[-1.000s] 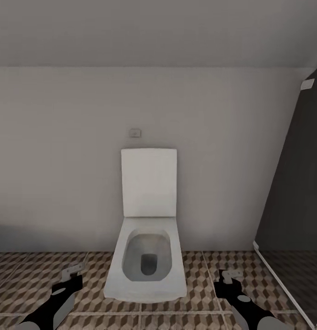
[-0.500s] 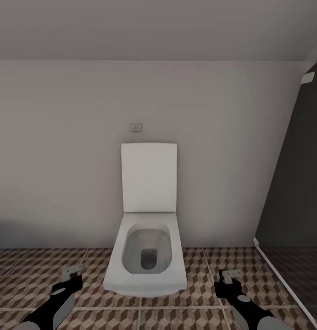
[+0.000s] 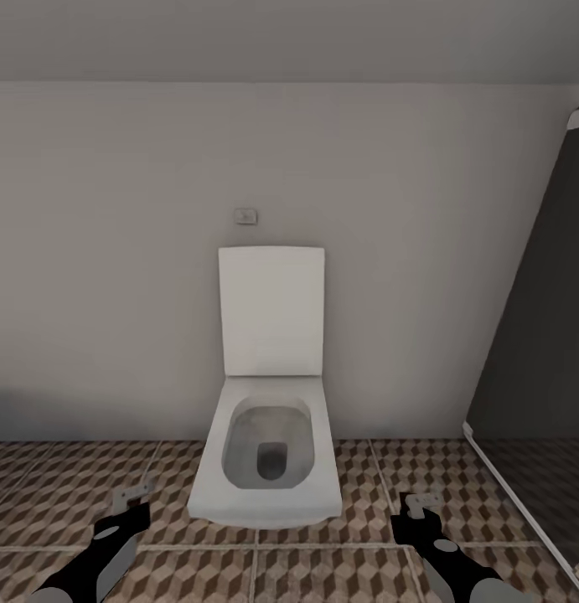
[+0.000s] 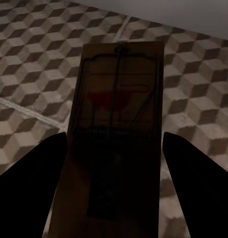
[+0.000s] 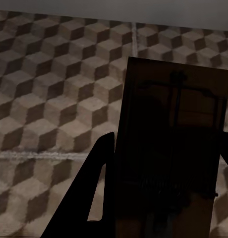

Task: Take the four mousetraps from the cabinet in the bathroom and place them on the bathroom floor. Make sure all four end up on the same floor surface, and ensure that at least two of them are either under or directly next to the same bathroom sink.

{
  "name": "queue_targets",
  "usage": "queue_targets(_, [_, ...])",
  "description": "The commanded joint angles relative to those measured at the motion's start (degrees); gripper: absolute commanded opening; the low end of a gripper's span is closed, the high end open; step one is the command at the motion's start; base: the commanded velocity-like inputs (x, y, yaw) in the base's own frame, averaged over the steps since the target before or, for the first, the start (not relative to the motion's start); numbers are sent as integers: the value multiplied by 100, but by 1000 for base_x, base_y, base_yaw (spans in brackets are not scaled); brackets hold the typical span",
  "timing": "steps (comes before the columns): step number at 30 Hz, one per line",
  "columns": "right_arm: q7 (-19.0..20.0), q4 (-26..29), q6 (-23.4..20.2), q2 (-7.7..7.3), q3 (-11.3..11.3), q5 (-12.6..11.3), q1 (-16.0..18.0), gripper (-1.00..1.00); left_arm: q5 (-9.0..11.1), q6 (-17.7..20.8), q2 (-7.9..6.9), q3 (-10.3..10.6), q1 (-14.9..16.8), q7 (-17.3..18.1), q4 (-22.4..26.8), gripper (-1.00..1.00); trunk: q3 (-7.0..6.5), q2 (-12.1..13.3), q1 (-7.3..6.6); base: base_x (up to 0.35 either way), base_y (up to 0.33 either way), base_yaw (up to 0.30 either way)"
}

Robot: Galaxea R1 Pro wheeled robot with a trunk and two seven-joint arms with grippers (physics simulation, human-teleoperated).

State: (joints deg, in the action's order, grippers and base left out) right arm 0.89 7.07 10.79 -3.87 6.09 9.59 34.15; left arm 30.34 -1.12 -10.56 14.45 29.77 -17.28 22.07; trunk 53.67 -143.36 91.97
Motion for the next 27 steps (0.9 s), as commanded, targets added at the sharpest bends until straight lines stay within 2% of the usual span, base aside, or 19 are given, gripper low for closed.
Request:
queue_targets(1, [25,-5,21,1,50,43,4,-100,51,-11,-6,49,3,-38,6,-100,28,-4,1,0,0,0])
queue_targets(12, [25,-4,28,1,54,43,4,-100,46,-217,-8,49,3,-38,4,-100,272,-19,29,0,0,0])
queue_targets(24, [25,-4,35,1,57,43,4,-100,45,-240,-20,41,3,-38,0,-100,538,-35,60,2,0,0])
queue_targets(27, [25,-5,37,1,58,43,4,-100,49,-234,-18,41,3,-38,2,-100,604,-39,68,166,0,0])
